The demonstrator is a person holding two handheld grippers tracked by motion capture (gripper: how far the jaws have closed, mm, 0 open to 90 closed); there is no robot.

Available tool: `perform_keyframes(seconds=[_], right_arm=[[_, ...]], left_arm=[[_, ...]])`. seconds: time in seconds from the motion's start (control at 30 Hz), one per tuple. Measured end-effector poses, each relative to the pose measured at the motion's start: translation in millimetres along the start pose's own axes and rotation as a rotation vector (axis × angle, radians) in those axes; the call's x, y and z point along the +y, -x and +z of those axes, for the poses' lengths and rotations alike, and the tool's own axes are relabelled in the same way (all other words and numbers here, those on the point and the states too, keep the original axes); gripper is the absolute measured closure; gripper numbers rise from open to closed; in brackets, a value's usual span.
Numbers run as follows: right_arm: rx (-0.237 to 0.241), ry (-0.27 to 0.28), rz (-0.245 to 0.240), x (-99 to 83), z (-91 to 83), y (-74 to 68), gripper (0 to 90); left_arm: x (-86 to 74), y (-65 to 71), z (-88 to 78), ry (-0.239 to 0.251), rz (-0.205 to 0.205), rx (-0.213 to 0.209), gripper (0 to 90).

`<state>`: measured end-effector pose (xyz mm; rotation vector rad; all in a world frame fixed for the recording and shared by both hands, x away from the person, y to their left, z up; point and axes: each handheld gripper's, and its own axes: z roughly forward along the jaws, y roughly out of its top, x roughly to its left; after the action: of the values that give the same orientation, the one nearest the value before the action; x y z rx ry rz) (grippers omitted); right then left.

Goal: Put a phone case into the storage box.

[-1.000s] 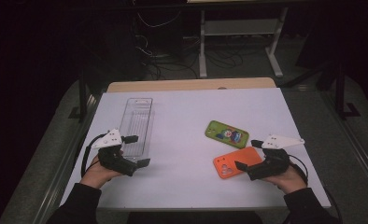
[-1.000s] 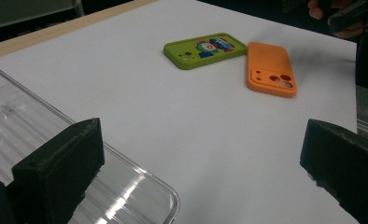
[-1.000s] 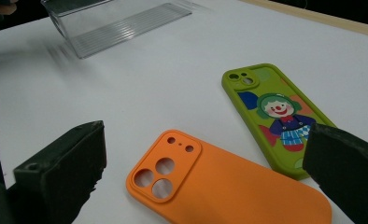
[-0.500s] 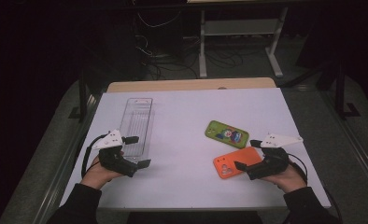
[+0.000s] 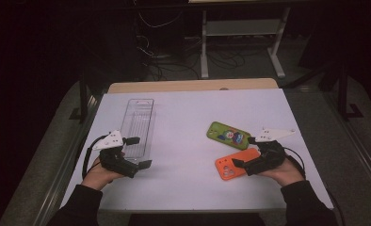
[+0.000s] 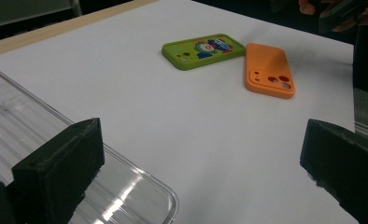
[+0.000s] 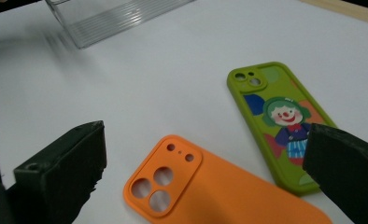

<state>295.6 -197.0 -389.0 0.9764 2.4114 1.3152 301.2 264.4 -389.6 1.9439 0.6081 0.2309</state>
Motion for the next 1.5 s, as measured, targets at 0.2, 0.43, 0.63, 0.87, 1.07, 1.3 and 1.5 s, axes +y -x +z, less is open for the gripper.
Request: perform_keyframes(seconds=[0.2, 0.43, 0.63, 0.87, 1.07, 1.3, 1.5], right_arm=[[-0.003, -0.017, -0.015, 10.0, 5.6, 7.5, 0.0], [-0.015, -0.014, -0.009, 21.2, 8.7, 19.7, 0.0], [-0.026, -0.014, -0.014, 28.7, 10.6, 28.6, 0.0], [-0.043, -0.015, -0.009, 35.4, 11.6, 36.6, 0.0], [-0.056, -0.019, -0.01, 42.6, 14.0, 44.3, 0.0], [-0.068, -0.045, -0.031, 54.4, 19.6, 52.8, 0.0], [-0.08, -0.069, -0.025, 63.6, 22.7, 62.6, 0.0]], left_arm=[[-0.1, 0.8, 0.3, 0.002, -0.004, -0.002, 0.0], [-0.2, -0.7, -0.6, -0.003, 0.001, -0.001, 0.0], [-0.3, 0.5, -0.7, 0.005, -0.01, 0.001, 0.0], [0.4, -0.3, -0.6, 0.01, -0.002, 0.0, 0.0], [0.4, -0.3, -0.6, 0.01, -0.005, 0.0, 0.0], [0.3, -0.1, 0.4, 0.013, 0.001, -0.006, 0.0], [0.0, 0.2, 0.6, 0.011, -0.001, -0.008, 0.0]])
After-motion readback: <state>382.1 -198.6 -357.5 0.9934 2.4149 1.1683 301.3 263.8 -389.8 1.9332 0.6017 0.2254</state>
